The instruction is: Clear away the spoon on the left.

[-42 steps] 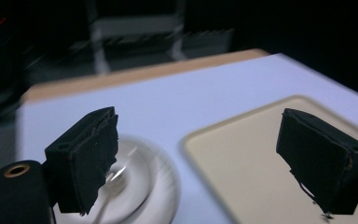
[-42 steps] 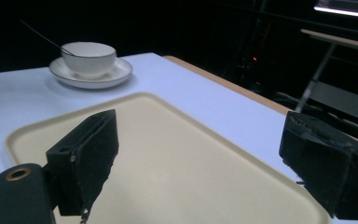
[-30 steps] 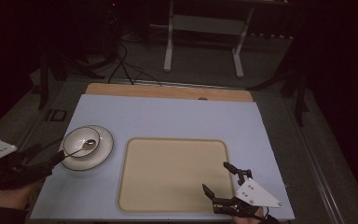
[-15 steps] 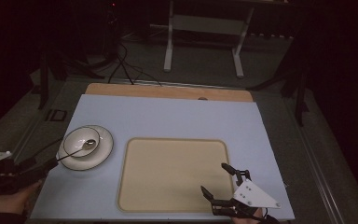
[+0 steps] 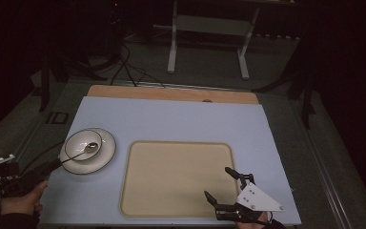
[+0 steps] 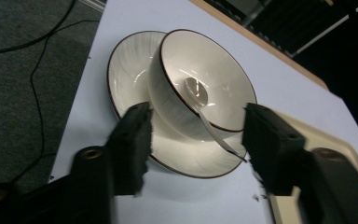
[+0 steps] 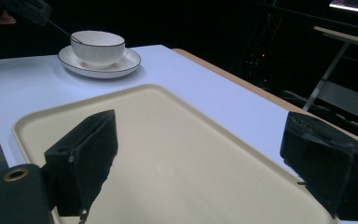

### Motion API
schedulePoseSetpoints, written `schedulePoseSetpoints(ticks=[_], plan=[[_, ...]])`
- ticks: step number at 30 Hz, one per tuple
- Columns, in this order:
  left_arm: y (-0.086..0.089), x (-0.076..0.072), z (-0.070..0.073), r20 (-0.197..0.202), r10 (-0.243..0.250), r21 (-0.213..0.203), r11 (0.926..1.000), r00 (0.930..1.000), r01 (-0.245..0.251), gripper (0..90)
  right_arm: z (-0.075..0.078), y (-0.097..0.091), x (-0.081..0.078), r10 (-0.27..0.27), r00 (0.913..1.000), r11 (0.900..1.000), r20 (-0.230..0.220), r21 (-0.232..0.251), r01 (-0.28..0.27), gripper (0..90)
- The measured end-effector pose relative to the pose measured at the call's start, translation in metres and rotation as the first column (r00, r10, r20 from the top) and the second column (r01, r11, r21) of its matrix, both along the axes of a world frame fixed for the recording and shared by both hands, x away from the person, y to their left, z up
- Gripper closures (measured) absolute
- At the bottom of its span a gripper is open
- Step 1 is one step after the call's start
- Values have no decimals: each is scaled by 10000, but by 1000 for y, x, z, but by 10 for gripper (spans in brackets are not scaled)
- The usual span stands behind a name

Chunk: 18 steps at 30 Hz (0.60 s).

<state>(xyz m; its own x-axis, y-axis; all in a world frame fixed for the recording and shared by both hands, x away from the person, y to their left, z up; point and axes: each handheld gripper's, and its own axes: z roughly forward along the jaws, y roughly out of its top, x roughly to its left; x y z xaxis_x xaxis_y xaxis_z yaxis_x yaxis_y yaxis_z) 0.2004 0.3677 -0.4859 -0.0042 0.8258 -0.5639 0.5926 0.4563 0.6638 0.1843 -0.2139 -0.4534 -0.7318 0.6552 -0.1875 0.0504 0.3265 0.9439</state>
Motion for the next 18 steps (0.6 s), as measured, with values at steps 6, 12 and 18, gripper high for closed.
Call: schedulePoseSetpoints(ticks=[6,12,18], plan=[[0,-1,-3,28,52,-251,9997,10000,-52,611,-1,0,0,-5,10000,10000,-29,-43,5,112],[-1,0,-3,102,77,-465,9989,9999,-72,706,-1,0,0,-37,10000,10000,-26,-26,37,112],[-1,0,-3,158,201,-659,9976,9997,-190,792,-1,0,0,-44,10000,10000,-32,-57,44,112]])
